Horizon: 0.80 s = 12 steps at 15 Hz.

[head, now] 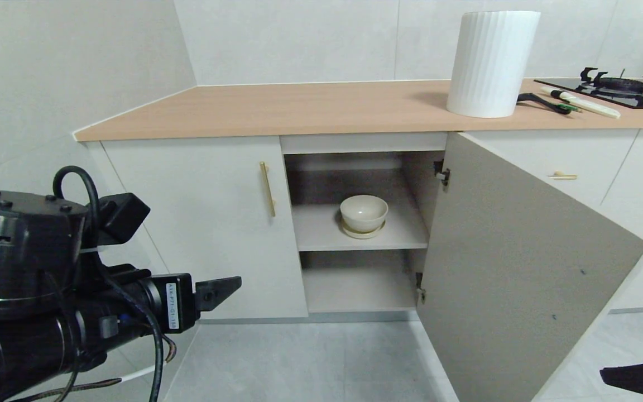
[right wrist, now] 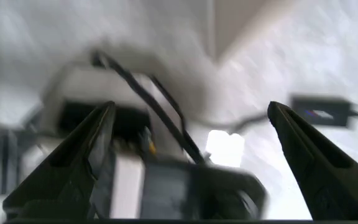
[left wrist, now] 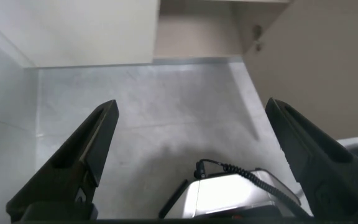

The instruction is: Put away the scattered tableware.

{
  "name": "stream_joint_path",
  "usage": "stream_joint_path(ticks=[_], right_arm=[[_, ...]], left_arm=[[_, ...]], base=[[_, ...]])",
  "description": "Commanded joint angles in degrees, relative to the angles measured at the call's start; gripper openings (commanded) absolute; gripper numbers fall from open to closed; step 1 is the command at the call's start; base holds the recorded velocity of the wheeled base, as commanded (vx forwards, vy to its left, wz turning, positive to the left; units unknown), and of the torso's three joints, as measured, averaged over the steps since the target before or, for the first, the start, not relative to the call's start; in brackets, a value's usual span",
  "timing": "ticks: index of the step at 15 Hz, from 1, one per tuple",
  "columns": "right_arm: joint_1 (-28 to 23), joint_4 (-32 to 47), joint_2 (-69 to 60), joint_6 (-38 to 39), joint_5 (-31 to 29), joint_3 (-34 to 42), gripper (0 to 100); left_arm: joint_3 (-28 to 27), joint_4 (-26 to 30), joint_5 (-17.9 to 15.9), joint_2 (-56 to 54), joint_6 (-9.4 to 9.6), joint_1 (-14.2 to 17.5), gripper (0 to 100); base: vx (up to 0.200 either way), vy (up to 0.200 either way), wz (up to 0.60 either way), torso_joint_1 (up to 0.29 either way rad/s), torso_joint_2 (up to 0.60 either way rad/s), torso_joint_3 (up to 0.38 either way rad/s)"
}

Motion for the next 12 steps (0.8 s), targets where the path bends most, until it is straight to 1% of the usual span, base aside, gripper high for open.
stream_joint_path(ticks=[1, 2, 3, 4, 6, 9, 12], right_arm=[[-3.8, 0.7, -0.4, -0.3, -0.6, -1.5, 100], [-7.0, 0.7, 0.1, -1.4, -2.1, -1.9, 100], [-11.4, 0.3, 0.7, -3.2, -3.5, -2.0, 100], [-14.7, -0.2, 1.3, -4.9, -3.7, -2.1, 100], [-21.1, -4.6, 3.2, -6.0, -3.8, -1.7, 100], [-25.5, -9.2, 5.8, -5.9, -3.9, -1.5, 100], [-27.7, -15.0, 9.6, -5.4, -3.6, -0.7, 100]], left_arm=[[0.0, 0.0, 0.0, 0.0, 0.01, 0.0, 100], [0.2, -0.1, 0.0, 0.0, 0.01, 0.0, 100], [0.3, -0.1, -0.1, 0.0, 0.01, 0.0, 100], [0.3, -0.1, -0.1, 0.0, 0.01, 0.0, 100], [0.3, -0.1, -0.1, 0.0, 0.01, 0.0, 100], [0.3, -0.1, 0.0, 0.0, 0.01, 0.0, 100], [0.3, -0.1, 0.0, -0.1, 0.01, 0.0, 100]], base=[[0.0, 0.0, 0.0, 0.0, 0.0, 0.0], [0.0, 0.0, 0.0, 0.0, 0.0, 0.0], [0.0, 0.0, 0.0, 0.0, 0.0, 0.0], [0.0, 0.0, 0.0, 0.0, 0.0, 0.0], [0.0, 0.0, 0.0, 0.0, 0.0, 0.0], [0.0, 0.0, 0.0, 0.0, 0.0, 0.0], [0.0, 0.0, 0.0, 0.0, 0.0, 0.0]])
